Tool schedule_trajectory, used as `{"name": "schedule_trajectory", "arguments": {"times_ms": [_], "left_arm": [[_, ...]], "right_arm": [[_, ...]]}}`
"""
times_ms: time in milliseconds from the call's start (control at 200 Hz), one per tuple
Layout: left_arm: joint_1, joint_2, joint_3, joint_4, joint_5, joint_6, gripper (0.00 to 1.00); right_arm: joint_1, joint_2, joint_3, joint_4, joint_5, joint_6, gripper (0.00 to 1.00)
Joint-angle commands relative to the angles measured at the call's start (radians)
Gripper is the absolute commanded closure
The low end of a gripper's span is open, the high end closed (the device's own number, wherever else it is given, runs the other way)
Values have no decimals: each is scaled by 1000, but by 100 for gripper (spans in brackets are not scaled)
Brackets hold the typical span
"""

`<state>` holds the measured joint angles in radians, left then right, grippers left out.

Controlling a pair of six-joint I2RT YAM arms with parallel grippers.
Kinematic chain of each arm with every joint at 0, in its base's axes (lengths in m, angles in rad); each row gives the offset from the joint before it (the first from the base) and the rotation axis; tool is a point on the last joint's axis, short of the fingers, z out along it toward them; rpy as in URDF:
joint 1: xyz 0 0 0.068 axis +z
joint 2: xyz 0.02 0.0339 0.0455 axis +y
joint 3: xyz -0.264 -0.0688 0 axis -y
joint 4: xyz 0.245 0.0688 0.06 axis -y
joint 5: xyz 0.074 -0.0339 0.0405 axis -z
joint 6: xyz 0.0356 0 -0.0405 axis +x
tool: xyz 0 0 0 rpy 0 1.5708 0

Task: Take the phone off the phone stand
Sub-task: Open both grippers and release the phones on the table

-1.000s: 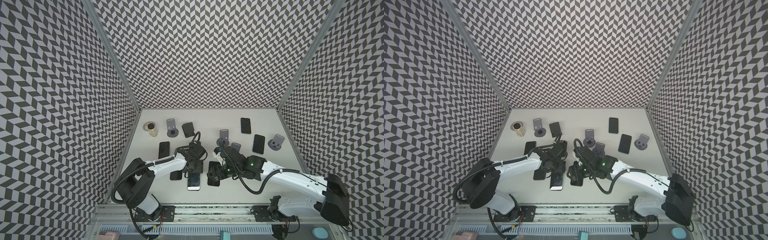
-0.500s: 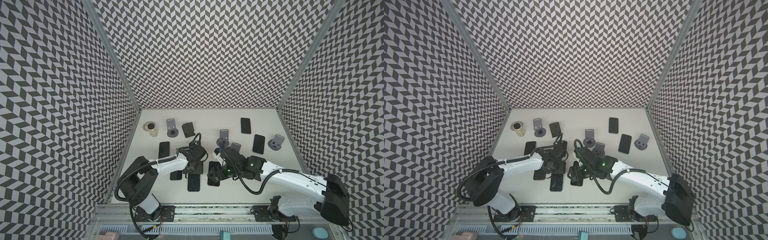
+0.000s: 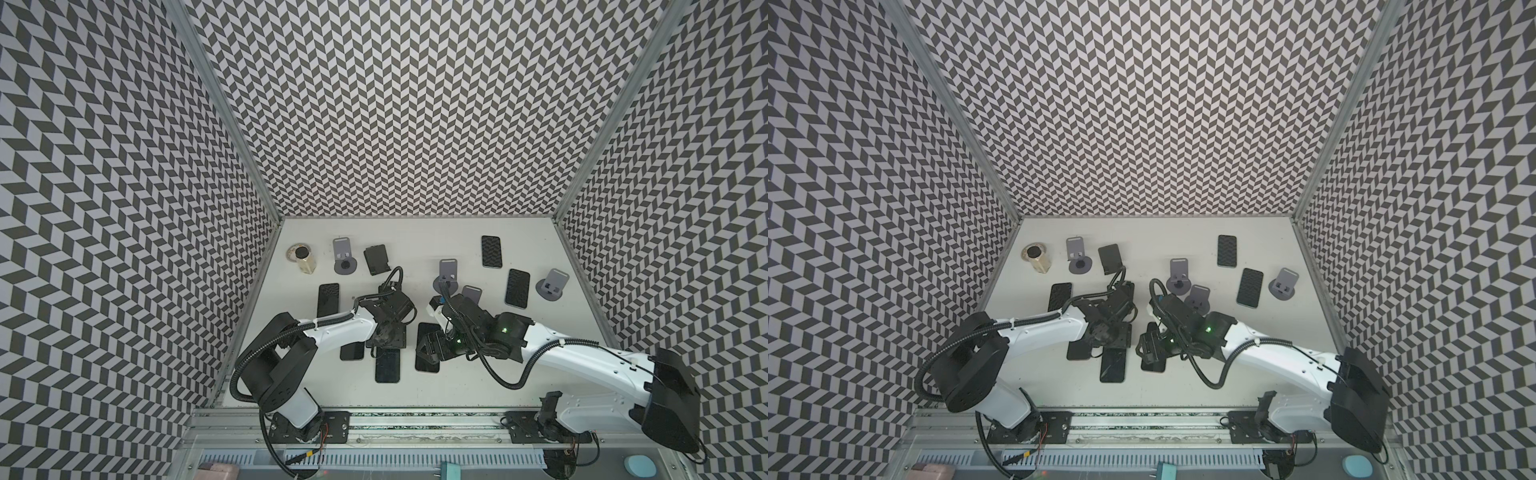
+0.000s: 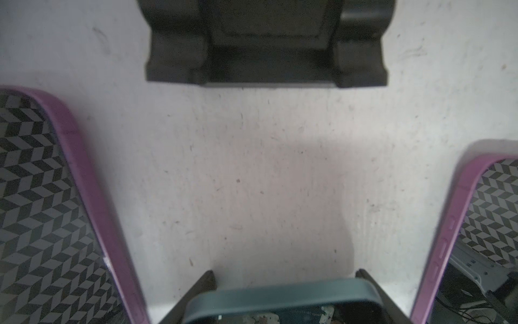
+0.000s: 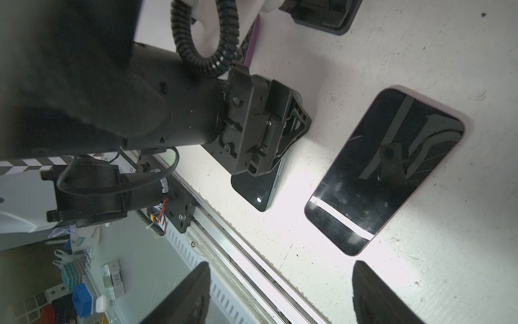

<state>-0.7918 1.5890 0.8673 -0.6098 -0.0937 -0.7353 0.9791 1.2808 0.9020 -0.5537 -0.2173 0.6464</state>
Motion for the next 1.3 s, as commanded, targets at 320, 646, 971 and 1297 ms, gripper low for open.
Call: {"name": "schedule_trajectory", "arguments": {"times_ms": [320, 646, 971, 1297], "left_arm": [[-11, 15, -37, 16, -31, -19, 26], [-13, 22, -41, 22, -28, -14, 23], [-12, 23, -50, 32, -26, -21, 21], [-13, 3, -39, 23, -32, -27, 21]], "right_arm": [[-7, -39, -10, 23, 1, -13, 22], [-9, -42, -11, 24, 4, -11, 22], [-13, -45, -11, 18, 4, -11, 22], [-14, -41, 8, -1, 7, -15, 22]]}}
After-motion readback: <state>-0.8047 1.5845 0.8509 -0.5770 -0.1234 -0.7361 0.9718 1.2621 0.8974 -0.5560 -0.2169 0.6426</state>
